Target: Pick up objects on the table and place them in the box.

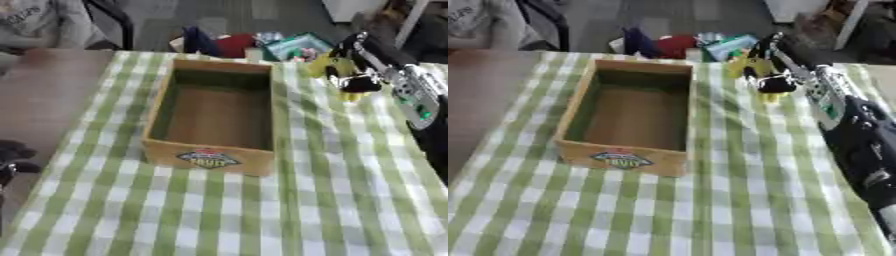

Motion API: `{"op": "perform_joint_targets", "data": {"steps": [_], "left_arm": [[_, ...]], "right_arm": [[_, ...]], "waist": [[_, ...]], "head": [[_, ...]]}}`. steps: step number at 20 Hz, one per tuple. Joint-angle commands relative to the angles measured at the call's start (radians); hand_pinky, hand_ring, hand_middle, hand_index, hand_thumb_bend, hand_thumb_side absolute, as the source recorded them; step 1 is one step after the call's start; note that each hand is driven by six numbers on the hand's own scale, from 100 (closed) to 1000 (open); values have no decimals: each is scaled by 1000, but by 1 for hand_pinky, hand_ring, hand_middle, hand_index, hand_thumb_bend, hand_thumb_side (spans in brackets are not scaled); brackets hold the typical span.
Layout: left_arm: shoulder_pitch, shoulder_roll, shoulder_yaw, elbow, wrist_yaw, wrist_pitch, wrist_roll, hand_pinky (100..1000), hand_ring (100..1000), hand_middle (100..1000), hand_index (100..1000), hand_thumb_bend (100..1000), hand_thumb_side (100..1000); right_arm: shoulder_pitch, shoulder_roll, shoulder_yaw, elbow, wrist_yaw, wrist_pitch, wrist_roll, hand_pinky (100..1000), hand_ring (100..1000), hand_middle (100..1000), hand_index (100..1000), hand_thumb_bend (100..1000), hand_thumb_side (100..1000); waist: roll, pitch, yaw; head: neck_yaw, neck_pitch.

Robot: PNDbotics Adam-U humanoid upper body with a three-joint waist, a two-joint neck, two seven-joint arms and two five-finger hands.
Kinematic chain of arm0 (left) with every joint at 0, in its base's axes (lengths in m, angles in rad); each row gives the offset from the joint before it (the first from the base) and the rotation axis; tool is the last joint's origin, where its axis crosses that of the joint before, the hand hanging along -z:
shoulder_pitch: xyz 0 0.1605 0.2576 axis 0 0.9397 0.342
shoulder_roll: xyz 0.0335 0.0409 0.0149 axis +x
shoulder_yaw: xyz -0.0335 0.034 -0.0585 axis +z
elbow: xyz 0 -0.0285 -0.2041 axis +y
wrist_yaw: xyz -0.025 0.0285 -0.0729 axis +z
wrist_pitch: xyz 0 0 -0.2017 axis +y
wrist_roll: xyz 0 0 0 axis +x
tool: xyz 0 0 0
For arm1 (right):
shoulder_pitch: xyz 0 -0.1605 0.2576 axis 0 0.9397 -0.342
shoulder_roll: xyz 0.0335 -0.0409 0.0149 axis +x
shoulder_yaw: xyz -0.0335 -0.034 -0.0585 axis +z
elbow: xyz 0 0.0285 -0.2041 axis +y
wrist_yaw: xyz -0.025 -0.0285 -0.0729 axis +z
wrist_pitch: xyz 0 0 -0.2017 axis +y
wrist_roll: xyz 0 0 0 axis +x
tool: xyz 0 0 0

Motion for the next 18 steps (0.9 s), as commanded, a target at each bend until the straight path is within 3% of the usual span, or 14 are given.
{"op": "perform_joint_targets", "data": {"steps": [1, 5, 6, 7, 18], "left_arm": [[-4, 10, 3, -18, -3, -4, -1, 523, 609, 551, 504, 121, 616], [-4, 9, 1, -16, -2, -4, -4, 523, 609, 551, 505, 123, 614], [-4, 8, -1, -16, -1, -4, -5, 523, 609, 551, 505, 123, 614], [-4, 7, -3, -16, 0, -3, -7, 523, 609, 551, 505, 124, 614], [-22, -8, -18, -20, 11, 1, -25, 523, 609, 551, 504, 125, 613]], "right_arm": [[-32, -36, 13, -87, -51, -18, 6, 228, 189, 376, 502, 100, 158], [-66, -3, 49, -155, -98, -39, 55, 230, 190, 376, 503, 100, 145], [-77, 12, 59, -162, -104, -45, 69, 231, 190, 376, 503, 100, 192], [-89, 29, 69, -166, -108, -50, 83, 231, 191, 377, 503, 100, 154], [-149, 220, 127, -76, -27, -90, 186, 260, 227, 405, 540, 100, 198]], "waist": [[-1, -26, -1], [-4, -34, 5], [-4, -35, 8], [-4, -37, 11], [2, -26, 63]], "head": [[1, -7], [-3, -4], [-6, -2], [-9, -1], [-48, -8]]}}
